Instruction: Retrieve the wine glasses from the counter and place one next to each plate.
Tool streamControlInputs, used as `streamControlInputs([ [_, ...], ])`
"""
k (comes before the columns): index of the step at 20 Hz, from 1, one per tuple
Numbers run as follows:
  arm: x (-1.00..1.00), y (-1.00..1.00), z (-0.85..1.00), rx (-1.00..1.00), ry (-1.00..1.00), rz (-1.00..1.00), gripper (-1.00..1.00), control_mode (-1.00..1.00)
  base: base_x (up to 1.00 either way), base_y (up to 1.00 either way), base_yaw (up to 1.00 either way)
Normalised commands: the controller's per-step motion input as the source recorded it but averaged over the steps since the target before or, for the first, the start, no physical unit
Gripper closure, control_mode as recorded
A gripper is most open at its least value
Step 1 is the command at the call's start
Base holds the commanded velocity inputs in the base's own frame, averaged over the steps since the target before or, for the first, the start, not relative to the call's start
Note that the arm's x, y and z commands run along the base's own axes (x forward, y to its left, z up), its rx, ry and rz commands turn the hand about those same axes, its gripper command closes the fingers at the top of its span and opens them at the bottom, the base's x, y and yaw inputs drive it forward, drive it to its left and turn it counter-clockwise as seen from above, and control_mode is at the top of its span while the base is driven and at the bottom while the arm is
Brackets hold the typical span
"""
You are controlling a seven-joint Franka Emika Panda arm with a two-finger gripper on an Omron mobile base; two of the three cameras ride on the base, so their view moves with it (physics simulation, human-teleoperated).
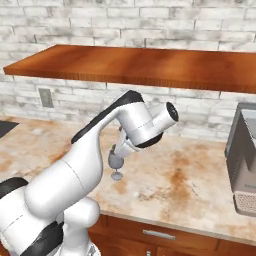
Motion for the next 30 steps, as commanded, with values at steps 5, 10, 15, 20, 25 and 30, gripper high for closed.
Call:
streamControlInputs([
  [5, 0.0, -0.38, -0.64, 0.0, 0.08, 0.0, -1.0, -1.0, 0.0, 0.0, 0.0],
  [10, 0.03, -0.23, -0.62, 0.02, 0.09, 0.0, -1.0, -1.0, 0.0, 0.0, 0.0],
  [15, 0.15, -0.13, -0.47, 0.06, 0.01, -0.02, -1.0, -1.0, 0.0, 0.0, 0.0],
  [20, 0.34, 0.0, -0.38, 0.09, 0.01, -0.01, -1.0, -1.0, 0.0, 0.0, 0.0],
  [25, 0.37, -0.02, -0.47, 0.06, 0.12, 0.0, -1.0, -1.0, 0.0, 0.0, 0.0],
  [30, 0.3, -0.01, -0.29, 0.05, 0.21, 0.0, -1.0, -1.0, 0.0, 0.0, 0.0],
])
